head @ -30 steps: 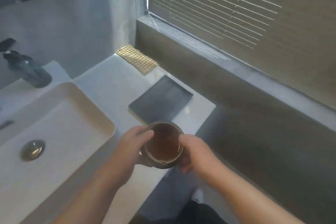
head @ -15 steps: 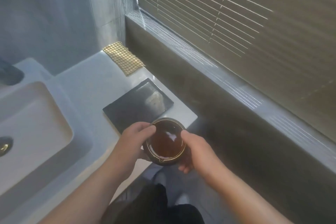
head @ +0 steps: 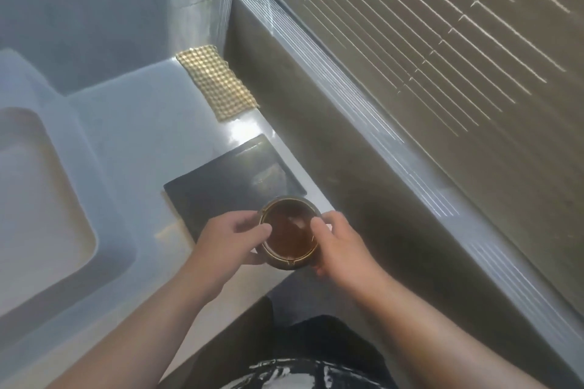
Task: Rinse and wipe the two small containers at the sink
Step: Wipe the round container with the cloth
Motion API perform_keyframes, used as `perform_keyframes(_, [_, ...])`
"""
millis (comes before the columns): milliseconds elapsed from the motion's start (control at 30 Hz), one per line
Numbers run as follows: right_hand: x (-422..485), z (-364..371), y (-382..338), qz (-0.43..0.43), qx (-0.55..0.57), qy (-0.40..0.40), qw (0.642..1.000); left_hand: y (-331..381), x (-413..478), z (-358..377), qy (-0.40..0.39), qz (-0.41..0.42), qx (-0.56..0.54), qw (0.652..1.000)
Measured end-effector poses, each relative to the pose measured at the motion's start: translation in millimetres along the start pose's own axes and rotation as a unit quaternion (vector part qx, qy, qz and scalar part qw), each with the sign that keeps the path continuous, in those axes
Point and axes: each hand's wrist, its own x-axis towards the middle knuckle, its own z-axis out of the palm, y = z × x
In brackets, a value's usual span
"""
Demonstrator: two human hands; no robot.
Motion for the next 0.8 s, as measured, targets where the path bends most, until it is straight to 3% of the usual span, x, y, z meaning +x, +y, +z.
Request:
perform_keyframes(267, [80.7,4.1,-12.2,-0.034,-0.07,-0.019,0.997,-9.9,57.5,1.1,0.118,-0.055,-0.026,0.991])
perform_keyframes(433, [138.4,-0.2,-23.9,-0.114,-0.203,0.014,0.972,-4.9,97.7,12.6,0.171,-0.073,-0.051,0.981])
perform_keyframes(800, [199.8,6.2,-39.9,-0.161,-0.29,-0.025,0.943,-3.4,134.1,12.1,0.234,-0.106,0.041,0.966])
